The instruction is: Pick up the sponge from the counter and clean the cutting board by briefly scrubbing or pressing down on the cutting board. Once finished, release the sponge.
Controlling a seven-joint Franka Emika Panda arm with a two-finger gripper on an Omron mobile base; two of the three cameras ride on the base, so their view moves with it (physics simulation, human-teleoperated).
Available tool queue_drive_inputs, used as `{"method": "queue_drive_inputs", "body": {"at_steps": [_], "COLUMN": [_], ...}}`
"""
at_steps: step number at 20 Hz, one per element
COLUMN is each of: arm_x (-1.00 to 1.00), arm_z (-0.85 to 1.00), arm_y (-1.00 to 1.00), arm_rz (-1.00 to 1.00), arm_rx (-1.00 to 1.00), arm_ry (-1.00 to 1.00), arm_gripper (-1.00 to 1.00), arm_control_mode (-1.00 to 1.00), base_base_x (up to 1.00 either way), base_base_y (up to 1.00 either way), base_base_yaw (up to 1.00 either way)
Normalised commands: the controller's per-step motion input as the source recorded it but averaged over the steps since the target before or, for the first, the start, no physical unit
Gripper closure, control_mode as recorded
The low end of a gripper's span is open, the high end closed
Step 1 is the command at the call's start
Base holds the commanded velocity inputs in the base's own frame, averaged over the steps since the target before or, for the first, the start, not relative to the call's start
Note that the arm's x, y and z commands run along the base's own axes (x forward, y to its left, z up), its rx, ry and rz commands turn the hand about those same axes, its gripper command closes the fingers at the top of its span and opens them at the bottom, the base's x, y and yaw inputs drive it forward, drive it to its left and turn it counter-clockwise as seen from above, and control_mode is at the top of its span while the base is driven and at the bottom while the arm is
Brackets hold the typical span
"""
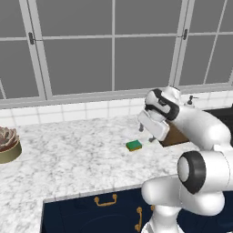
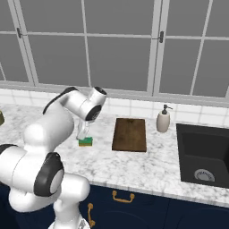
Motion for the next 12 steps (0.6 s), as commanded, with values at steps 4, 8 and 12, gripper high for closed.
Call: {"method": "queue_drive_inputs", "body": {"at_steps": [4,8,12], "arm_x": [-0.94,-0.95,-0.94], "arm_z": [0.77,0.84,0.81], "arm_y": [0.0,0.0,0.0], "arm_rz": [-0.22,-0.14,-0.13], "arm_rx": [0.0,0.0,0.0], "arm_ry": [-0.16,-0.18,-0.18], "arm_gripper": [-1.0,-1.0,-1.0], "arm_control_mode": [-1.0,-1.0,-1.0], "base_base_x": [0.0,0.0,0.0], "base_base_y": [0.0,0.0,0.0], "base_base_yaw": [0.0,0.0,0.0]}}
